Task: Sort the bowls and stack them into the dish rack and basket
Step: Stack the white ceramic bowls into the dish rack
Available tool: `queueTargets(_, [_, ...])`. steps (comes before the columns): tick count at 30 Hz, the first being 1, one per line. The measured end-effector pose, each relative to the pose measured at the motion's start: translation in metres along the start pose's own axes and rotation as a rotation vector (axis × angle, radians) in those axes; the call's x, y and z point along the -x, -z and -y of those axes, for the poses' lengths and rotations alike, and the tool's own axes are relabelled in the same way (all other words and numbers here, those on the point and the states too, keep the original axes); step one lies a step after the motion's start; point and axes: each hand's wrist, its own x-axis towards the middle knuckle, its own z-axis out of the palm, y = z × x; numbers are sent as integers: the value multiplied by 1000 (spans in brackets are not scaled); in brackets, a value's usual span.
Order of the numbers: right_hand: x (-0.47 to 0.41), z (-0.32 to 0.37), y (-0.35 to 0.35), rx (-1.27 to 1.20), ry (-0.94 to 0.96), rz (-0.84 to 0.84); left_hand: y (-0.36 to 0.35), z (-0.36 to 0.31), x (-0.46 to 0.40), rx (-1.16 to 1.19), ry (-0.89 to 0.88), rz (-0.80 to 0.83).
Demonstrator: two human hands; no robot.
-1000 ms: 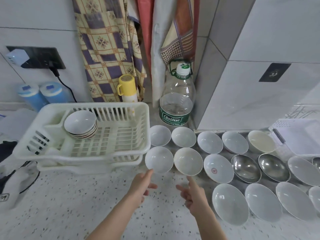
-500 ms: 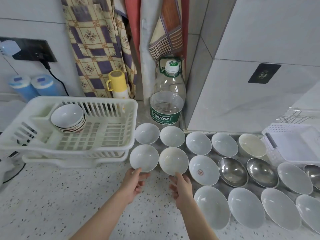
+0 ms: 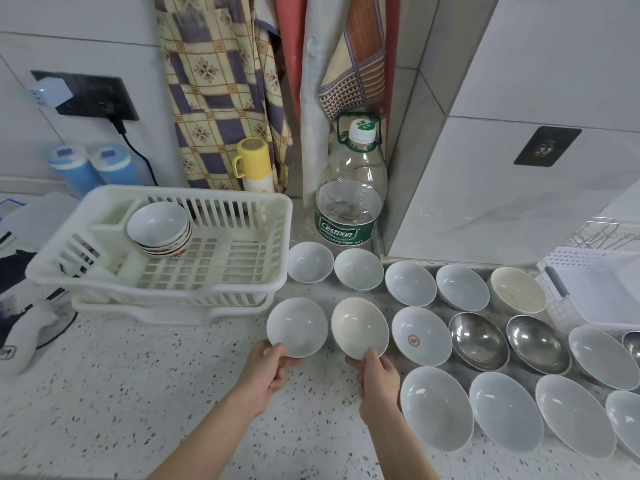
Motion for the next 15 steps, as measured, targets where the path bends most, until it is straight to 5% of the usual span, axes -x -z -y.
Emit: queueTargets(15, [95, 59, -62, -177, 320, 68, 97, -71, 75, -225, -147, 159])
